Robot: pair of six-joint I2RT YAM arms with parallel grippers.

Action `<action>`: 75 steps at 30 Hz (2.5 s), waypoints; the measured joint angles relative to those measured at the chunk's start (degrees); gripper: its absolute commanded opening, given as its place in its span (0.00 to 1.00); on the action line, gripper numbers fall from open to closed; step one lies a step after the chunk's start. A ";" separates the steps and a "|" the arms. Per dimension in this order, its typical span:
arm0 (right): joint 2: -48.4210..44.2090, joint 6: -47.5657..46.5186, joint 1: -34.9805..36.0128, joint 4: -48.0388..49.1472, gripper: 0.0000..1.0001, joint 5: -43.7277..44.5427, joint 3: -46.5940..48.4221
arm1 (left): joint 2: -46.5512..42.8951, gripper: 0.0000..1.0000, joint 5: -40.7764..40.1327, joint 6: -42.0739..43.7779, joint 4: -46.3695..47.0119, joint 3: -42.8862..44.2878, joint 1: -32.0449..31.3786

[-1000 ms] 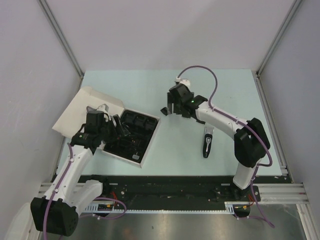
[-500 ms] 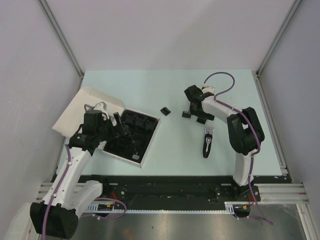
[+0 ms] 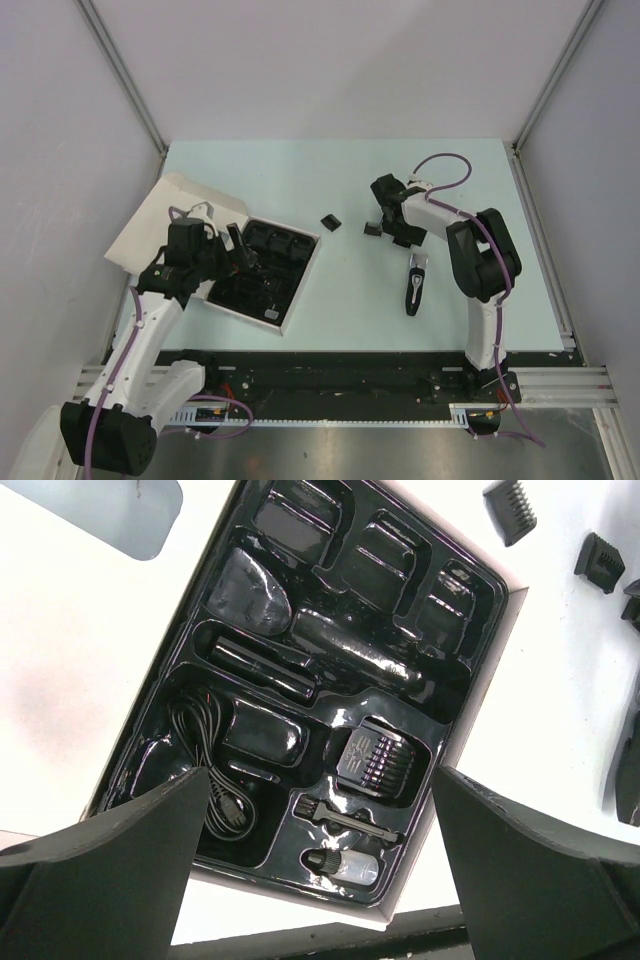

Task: Sort the hair-cutting tools
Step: Pick up the haircut tool at the center of the board, then place the haircut tool in the storage box.

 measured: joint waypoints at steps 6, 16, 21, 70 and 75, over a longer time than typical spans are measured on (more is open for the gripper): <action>0.28 0.35 -0.04 1.49 0.47 -1.25 0.02 | -0.04 0.99 -0.83 0.11 -0.07 0.07 0.00; -0.46 -0.26 0.13 2.80 0.26 -1.51 -0.96 | -1.75 1.00 -2.43 0.96 -0.76 0.37 0.02; -2.93 -0.94 1.53 2.73 0.25 -1.66 -2.10 | -2.40 1.00 -3.74 1.57 -1.18 0.72 0.00; 12.04 9.38 28.52 -11.32 0.19 -10.64 32.65 | -7.19 1.00 -4.44 4.52 -3.82 3.96 0.02; 12.31 11.98 28.26 -11.54 0.19 -11.19 32.74 | -7.21 1.00 -4.94 4.96 -3.82 3.98 0.02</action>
